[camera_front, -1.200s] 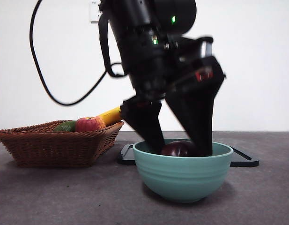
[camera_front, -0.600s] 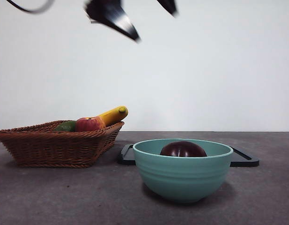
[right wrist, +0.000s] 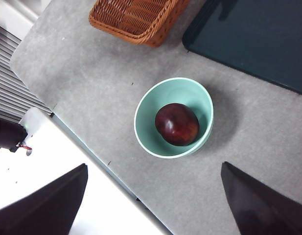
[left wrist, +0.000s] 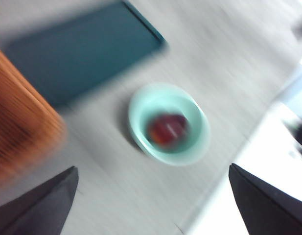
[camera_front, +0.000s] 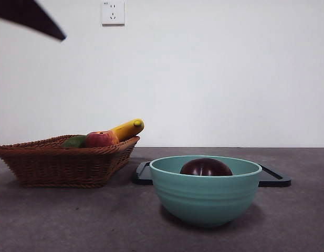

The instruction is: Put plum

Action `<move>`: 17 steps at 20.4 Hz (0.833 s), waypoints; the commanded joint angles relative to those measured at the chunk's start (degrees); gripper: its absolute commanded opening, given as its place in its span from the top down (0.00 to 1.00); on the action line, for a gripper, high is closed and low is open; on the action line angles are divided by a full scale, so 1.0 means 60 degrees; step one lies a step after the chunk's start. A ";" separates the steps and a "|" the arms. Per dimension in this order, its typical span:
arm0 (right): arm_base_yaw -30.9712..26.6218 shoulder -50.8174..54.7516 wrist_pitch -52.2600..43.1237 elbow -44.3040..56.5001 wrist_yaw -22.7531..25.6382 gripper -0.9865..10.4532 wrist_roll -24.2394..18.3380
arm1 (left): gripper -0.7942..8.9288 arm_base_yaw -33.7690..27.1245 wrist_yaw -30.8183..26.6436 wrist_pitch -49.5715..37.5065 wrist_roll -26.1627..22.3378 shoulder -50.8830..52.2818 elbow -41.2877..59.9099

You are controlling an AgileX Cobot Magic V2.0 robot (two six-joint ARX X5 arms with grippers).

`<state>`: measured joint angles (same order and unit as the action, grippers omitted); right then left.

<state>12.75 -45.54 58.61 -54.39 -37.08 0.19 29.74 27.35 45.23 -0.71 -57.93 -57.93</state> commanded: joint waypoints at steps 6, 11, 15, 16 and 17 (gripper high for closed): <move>0.0040 -0.0080 -0.0153 -0.0168 0.0248 0.53 -0.0095 | 0.42 0.0055 0.1628 -0.0018 0.0058 0.0627 0.1319; 0.0044 -0.0404 -0.0084 -0.0138 0.0503 0.54 0.0248 | 0.41 0.0058 0.1698 -0.0047 0.0240 0.0627 0.1319; 0.0226 -0.0933 -0.0131 -0.0127 0.0641 0.54 0.0353 | 0.41 0.0055 0.1698 -0.0044 0.0240 0.0627 0.1319; 0.0331 -0.1133 -0.0186 -0.0127 0.0816 0.54 0.0368 | 0.41 0.0055 0.1698 -0.0044 0.0240 0.0627 0.1319; 0.0412 -0.1290 -0.0237 -0.0127 0.0969 0.54 0.0379 | 0.41 0.0058 0.1698 -0.0044 0.0240 0.0627 0.1319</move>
<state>14.70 -52.18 57.71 -54.39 -31.86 1.76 29.76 37.34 45.36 0.58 -53.93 -49.58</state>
